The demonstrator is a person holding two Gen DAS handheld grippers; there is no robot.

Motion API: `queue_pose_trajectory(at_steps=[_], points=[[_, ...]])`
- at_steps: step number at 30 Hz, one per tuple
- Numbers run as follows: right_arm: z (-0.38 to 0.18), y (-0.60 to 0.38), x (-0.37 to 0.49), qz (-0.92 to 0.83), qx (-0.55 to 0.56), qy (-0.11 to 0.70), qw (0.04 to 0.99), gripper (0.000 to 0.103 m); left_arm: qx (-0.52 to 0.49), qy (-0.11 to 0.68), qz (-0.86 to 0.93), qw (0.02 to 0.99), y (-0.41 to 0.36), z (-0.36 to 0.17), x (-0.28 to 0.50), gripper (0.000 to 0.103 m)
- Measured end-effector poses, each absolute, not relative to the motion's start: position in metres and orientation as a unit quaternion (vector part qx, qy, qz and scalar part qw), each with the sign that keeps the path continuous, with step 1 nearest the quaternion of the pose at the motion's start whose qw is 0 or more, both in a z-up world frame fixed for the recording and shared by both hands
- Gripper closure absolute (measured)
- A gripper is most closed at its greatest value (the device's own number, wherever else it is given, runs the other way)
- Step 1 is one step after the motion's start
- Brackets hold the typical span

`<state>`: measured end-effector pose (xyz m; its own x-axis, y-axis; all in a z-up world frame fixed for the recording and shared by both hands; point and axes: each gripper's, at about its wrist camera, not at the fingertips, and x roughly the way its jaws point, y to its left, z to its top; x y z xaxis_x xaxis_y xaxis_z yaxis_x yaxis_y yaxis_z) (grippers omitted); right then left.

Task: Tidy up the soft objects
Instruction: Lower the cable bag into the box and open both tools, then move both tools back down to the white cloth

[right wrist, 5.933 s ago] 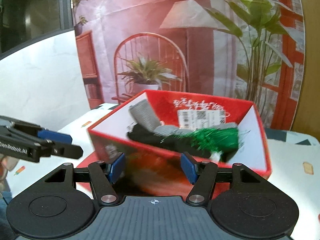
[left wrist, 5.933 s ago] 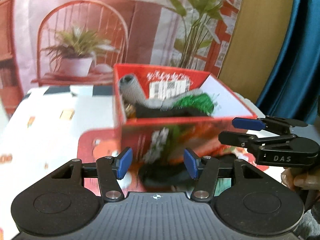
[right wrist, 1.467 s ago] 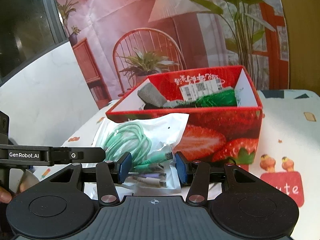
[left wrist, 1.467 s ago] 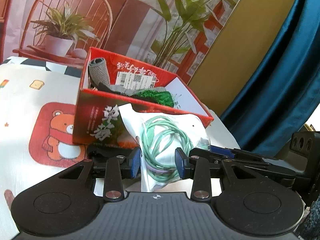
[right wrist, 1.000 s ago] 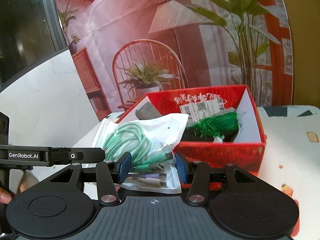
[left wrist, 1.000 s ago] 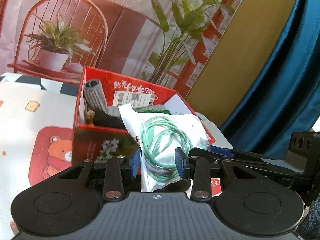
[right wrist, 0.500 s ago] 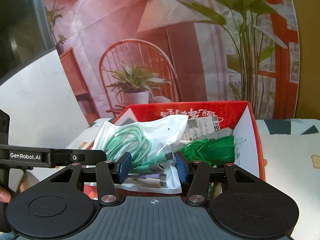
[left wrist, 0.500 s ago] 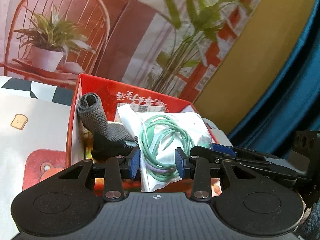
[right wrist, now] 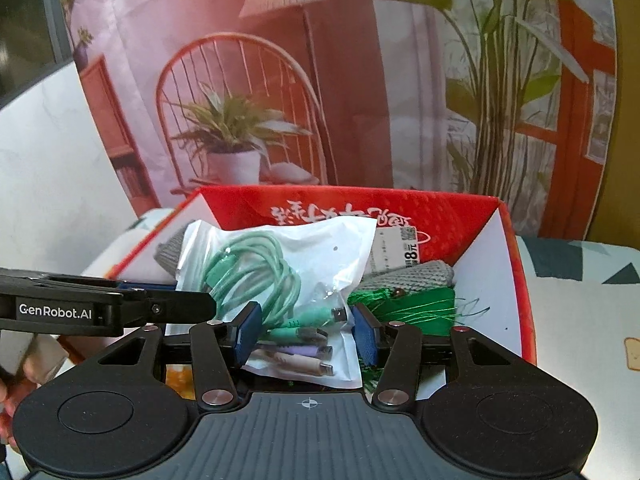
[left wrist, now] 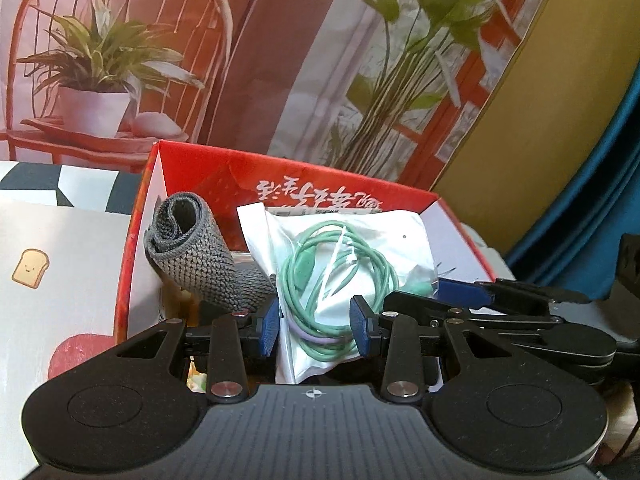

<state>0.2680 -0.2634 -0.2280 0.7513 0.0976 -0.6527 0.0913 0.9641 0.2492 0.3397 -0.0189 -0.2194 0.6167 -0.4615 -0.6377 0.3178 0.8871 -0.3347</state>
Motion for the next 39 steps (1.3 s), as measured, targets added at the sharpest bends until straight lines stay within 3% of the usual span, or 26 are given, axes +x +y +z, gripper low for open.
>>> queue_pose_trajectory(at_steps=[4, 8, 10, 12, 17, 32, 39], points=[[-0.231, -0.259, 0.271, -0.008, 0.117, 0.364, 0.924, 0.048, -0.077, 0.375, -0.216, 0.898, -0.02, -0.219, 0.34, 0.06], [-0.229, -0.25, 0.265, -0.014, 0.079, 0.363, 0.928, 0.038, -0.065, 0.36, -0.213, 0.906, -0.018, -0.21, 0.334, 0.047], [-0.225, -0.249, 0.259, -0.018, 0.072, 0.357, 0.931, 0.023, -0.062, 0.353, -0.208, 0.91, -0.017, -0.204, 0.329, 0.041], [-0.22, -0.248, 0.253, -0.021, 0.064, 0.347, 0.936, 0.017, -0.055, 0.344, -0.203, 0.915, -0.015, -0.198, 0.322, 0.032], [-0.205, -0.247, 0.231, -0.033, 0.052, 0.32, 0.945, 0.001, -0.044, 0.318, -0.194, 0.927, -0.007, -0.182, 0.294, 0.023], [-0.209, -0.238, 0.131, -0.074, 0.098, 0.244, 0.962, 0.0, -0.073, 0.35, -0.161, 0.92, 0.026, -0.214, 0.189, 0.021], [-0.239, -0.225, 0.1, -0.063, 0.088, 0.263, 0.959, 0.0, -0.076, 0.379, -0.13, 0.913, 0.034, -0.247, 0.157, 0.027]])
